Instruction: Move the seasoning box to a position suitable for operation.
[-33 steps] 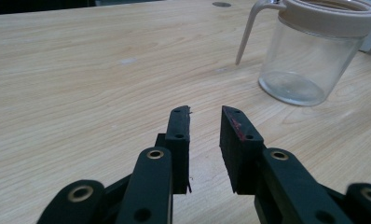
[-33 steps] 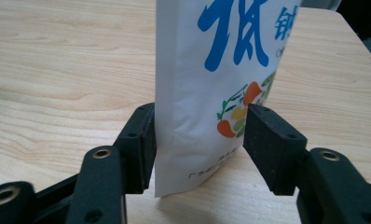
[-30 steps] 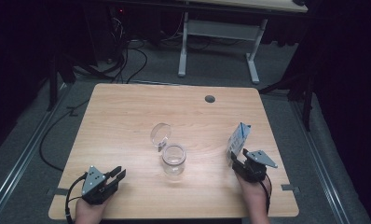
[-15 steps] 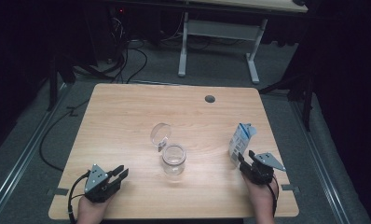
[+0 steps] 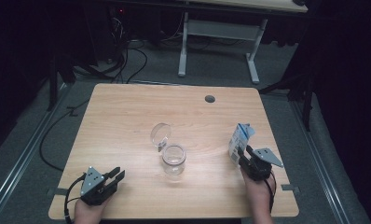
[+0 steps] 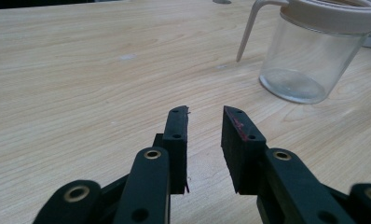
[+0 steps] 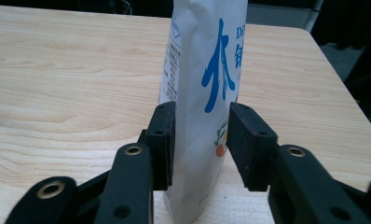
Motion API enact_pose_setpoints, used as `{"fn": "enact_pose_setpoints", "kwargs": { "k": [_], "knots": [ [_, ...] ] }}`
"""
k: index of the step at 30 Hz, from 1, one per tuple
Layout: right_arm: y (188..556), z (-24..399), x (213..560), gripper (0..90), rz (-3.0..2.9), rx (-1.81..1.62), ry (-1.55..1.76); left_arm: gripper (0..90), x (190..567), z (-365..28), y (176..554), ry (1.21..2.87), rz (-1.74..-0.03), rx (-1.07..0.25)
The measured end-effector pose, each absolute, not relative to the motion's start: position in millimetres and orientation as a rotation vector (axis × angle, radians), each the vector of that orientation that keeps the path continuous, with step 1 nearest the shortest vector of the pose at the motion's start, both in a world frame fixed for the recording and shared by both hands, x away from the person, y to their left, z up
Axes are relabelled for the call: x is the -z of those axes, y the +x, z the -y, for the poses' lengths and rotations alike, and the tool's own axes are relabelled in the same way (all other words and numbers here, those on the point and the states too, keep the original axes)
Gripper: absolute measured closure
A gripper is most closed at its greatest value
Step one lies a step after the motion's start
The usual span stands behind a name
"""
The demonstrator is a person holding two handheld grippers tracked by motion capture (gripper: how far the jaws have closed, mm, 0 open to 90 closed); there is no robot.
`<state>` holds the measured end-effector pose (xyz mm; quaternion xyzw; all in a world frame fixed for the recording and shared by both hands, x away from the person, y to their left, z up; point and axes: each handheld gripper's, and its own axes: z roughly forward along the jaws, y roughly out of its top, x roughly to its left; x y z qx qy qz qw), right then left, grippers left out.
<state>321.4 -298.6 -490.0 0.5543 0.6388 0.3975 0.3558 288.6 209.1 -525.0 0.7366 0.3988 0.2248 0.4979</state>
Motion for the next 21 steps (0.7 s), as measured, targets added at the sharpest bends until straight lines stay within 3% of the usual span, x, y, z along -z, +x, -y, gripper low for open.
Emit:
{"fn": "enact_pose_setpoints", "kwargs": {
  "k": [8, 13, 21],
  "knots": [
    [317, 316, 485, 78.9, -1.628, -1.063, 1.414, 71.7, 526, -210, 288, 1.781, -0.967, -0.546],
    [321, 314, 488, 64.3, -1.674, -1.114, 1.411, 71.6, 526, -210, 288, 1.780, -0.966, -0.544],
    [328, 300, 489, 55.6, -1.708, -1.070, 1.379, 71.3, 527, -213, 285, 1.774, -0.969, -0.550]
  ]
}}
